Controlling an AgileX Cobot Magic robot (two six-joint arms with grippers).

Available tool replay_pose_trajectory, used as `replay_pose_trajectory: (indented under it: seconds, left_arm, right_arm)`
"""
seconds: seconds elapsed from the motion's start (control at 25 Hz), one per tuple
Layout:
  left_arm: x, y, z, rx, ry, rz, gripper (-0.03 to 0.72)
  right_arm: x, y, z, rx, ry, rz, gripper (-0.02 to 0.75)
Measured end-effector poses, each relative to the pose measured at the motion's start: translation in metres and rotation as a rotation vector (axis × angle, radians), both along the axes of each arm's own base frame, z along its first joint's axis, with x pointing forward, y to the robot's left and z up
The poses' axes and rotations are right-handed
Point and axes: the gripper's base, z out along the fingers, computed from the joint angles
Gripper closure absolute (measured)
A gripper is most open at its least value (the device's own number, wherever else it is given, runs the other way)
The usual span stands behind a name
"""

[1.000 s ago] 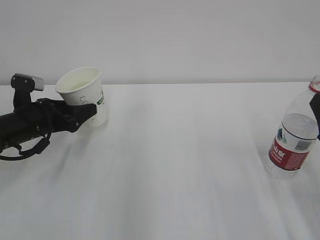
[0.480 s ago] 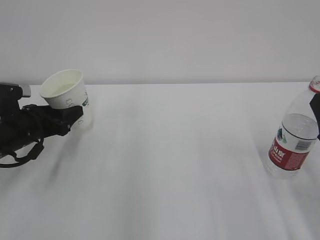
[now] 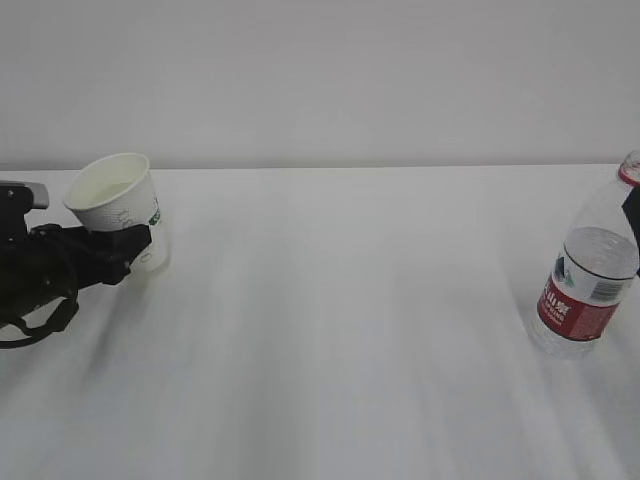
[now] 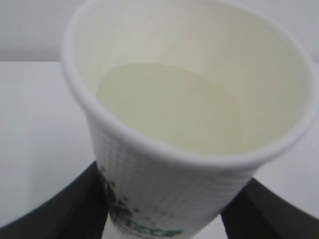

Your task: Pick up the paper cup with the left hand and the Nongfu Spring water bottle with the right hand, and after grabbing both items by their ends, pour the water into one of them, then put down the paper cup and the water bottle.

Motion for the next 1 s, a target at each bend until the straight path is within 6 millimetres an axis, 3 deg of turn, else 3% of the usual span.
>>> replay_pose_trajectory:
  seconds: [0.36, 0.68, 1.0]
  left_arm:
    - [-0.003, 0.002, 0.004, -0.004, -0.003, 0.019, 0.217]
    - [-0.023, 0.008, -0.007, 0.049, 0.05, 0.069, 0.218]
    - [-0.025, 0.015, -0.008, 0.056, 0.06, 0.152, 0.22]
  right_arm:
    - [0.0, -0.001, 0.0, 0.004, 0.0, -0.009, 0.162]
    - [0.0, -0.001, 0.0, 0.002, 0.0, -0.009, 0.162]
    - [0.0, -0.001, 0.0, 0.003, 0.0, -0.012, 0.162]
